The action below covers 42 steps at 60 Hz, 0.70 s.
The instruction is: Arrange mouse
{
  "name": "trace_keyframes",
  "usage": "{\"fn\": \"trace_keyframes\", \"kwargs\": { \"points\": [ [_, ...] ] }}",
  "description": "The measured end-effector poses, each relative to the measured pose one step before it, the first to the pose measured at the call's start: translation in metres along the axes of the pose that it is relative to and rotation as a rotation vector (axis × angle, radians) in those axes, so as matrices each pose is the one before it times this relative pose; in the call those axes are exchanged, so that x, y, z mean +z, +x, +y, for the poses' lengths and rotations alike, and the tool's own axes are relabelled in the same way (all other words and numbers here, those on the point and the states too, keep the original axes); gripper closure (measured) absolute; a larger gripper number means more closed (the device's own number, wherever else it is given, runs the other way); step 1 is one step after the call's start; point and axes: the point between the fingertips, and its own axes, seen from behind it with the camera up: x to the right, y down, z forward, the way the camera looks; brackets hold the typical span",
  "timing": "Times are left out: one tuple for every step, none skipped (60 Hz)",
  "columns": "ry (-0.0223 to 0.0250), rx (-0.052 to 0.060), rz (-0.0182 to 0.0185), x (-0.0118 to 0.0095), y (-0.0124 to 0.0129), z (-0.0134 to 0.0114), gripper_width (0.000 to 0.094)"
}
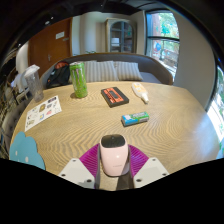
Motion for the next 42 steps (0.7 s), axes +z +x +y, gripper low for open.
{"fn": "trace_keyframes", "kwargs": {
  "points": [
    [-0.00921,0.0136,0.01018,-0.00285,-0.00074,0.00192,0.0561],
    [-0.00231,0.0142,0.01165,-0.00432,-0.00109,0.00009,0.0561],
    [0.00631,0.0108,0.01114,-0.00569,-0.00196,-0.00197,0.0571],
    [0.01184,0.0092,0.00976,-0.00644,-0.00252,-0.0038,0.0572],
    [0.01095,0.0076,0.01006,-0.00639,-0.00269,-0.0057,0.0572],
    [0.02076,0.0057,0.01072,-0.00843,-0.00354,-0.00599,0.0572],
    [0.02023,0.0068,0.00499,-0.00922,-0.00565,-0.00658,0.0573],
    [0.01908,0.0087,-0.00005,-0.00921,-0.00718,-0.00683,0.0574],
    [0.01908,0.0099,0.00025,-0.00894,-0.00782,-0.00734,0.0573],
    [0.02141,0.0087,0.0024,-0.00896,-0.00795,-0.00794,0.0573],
    [0.01695,0.0064,0.00131,-0.00744,-0.00683,-0.01097,0.0574],
    [0.02292,0.0029,0.00235,-0.00947,-0.01044,-0.00636,0.0573],
    [0.02406,0.0028,0.00313,-0.00844,-0.00962,-0.00773,0.0573],
    [0.02287,0.0019,0.0055,-0.0079,-0.00958,-0.00711,0.0573],
    [0.02116,0.0019,0.00739,-0.00763,-0.00935,-0.00622,0.0573],
    [0.01912,0.0043,0.00712,-0.00706,-0.00966,-0.00527,0.0574],
    [0.01786,0.0103,0.00824,-0.00674,-0.0094,-0.00452,0.0575],
    [0.01676,0.0192,0.00934,-0.0064,-0.00833,-0.00593,0.0575],
    [0.01018,0.0202,0.00485,-0.0031,-0.009,-0.00139,0.0575],
    [0.01034,0.0186,0.0001,-0.00549,-0.01041,-0.00001,0.0576],
    [0.00741,0.0144,-0.00486,-0.00446,-0.01165,0.00182,0.0577],
    [0.00233,0.0052,-0.01111,-0.00161,-0.01161,0.00382,0.0576],
    [-0.00619,-0.0036,-0.01801,-0.00068,-0.01334,0.00688,0.0577],
    [-0.01248,-0.0092,-0.02253,-0.0006,-0.01395,0.00901,0.0576],
    [-0.0114,-0.0073,-0.01701,-0.00846,-0.01686,0.0124,0.0576],
    [-0.02057,-0.0115,-0.01824,0.00254,-0.01147,0.00972,0.0576],
    [-0.01998,-0.0063,-0.0114,0.00134,-0.01099,0.01142,0.0576],
    [-0.01845,-0.0027,-0.0074,0.00067,-0.00944,0.01111,0.0576],
    [-0.01573,-0.0016,-0.00667,0.00104,-0.00898,0.0109,0.0576],
    [-0.01325,-0.0029,-0.00769,0.00114,-0.00883,0.01046,0.0577],
    [-0.01441,-0.0085,-0.00757,-0.0037,-0.01001,0.01568,0.0577],
    [-0.01843,-0.0085,-0.00408,0.0018,-0.00683,0.01131,0.0577],
    [-0.01476,-0.0075,0.00137,0.00301,-0.00765,0.01652,0.0577],
    [-0.01685,-0.0024,0.00111,0.0025,-0.00152,0.00339,0.0576],
    [-0.01245,0.0007,0.00237,0.00192,-0.00343,0.00669,0.0575],
    [-0.00786,0.0017,0.00116,0.00206,-0.0039,0.00582,0.0575],
    [-0.00721,-0.0023,-0.00088,0.0026,-0.00384,0.00568,0.0575],
    [-0.00789,-0.0077,-0.00079,0.00268,-0.00346,0.00571,0.0575],
    [-0.00788,-0.0101,0.00113,0.00477,-0.00344,0.0074,0.0576],
    [-0.00765,-0.01,0.00181,0.00138,-0.00221,0.00616,0.0576],
    [-0.00649,-0.0073,0.00232,0.0034,-0.00158,0.00364,0.0576],
    [-0.00471,-0.0056,0.00171,0.00297,-0.00169,0.00314,0.0574]
  ]
}}
